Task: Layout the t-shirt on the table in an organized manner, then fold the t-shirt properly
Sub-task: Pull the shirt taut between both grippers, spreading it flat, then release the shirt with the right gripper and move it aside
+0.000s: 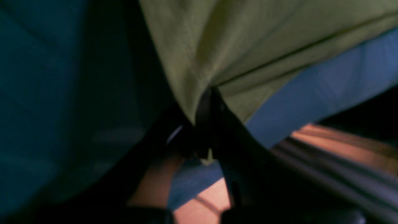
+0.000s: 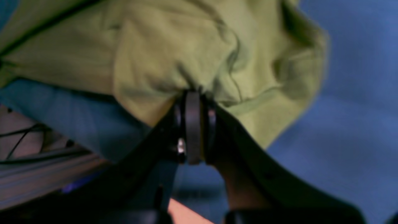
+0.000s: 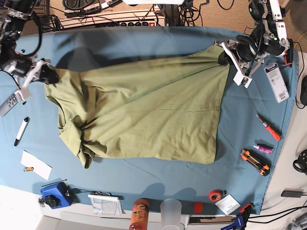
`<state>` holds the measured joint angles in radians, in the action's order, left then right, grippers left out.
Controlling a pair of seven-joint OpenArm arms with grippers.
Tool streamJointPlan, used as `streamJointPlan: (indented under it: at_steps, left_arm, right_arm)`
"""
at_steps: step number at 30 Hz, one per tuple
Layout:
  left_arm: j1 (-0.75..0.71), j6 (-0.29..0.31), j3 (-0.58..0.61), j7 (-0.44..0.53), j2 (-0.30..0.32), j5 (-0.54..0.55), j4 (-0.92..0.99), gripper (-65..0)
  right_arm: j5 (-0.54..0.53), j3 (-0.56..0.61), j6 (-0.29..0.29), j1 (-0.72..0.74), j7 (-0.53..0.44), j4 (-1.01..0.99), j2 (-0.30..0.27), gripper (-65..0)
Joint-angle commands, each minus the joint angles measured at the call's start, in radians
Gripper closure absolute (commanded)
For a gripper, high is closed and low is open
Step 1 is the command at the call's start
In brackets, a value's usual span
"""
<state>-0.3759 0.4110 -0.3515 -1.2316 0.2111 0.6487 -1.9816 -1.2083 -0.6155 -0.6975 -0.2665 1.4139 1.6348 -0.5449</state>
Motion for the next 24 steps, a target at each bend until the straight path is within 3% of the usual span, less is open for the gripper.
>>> streamJointPlan:
  at_steps: [1, 9, 15, 19, 22, 24]
  left_arm:
    - [0.002, 0.006, -0.007, 0.005, 0.008, 0.002, -0.020, 0.0]
    - [0.005, 0.006, -0.007, 0.008, 0.008, 0.002, -0.020, 0.0]
    - [0.005, 0.036, -0.007, -0.001, 0.008, -0.008, -0.020, 0.0]
    - [0.005, 0.035, -0.007, 0.013, 0.008, -0.008, -0.020, 0.0]
    - [0.005, 0.035, -0.007, 0.018, 0.008, -0.008, -0.020, 0.0]
    - [0.005, 0.035, -0.007, 0.018, 0.008, -0.008, -0.020, 0.0]
  right_arm:
    - [-0.027, -0.018, -0.001, 0.009, -0.018, 0.014, -0.023, 0.0]
    - [0.006, -0.019, -0.001, -0.021, -0.018, 0.014, -0.024, 0.0]
    - [0.137, -0.019, -0.001, -0.076, -0.018, 0.014, -0.044, 0.0]
    - [0.143, -0.019, -0.001, -0.084, -0.018, 0.014, -0.053, 0.0]
    - [0.129, -0.019, -0.001, -0.086, -0.018, 0.014, -0.054, -18.1]
    - [0.095, -0.019, -0.001, -0.085, -0.018, 0.014, -0.057, -23.2]
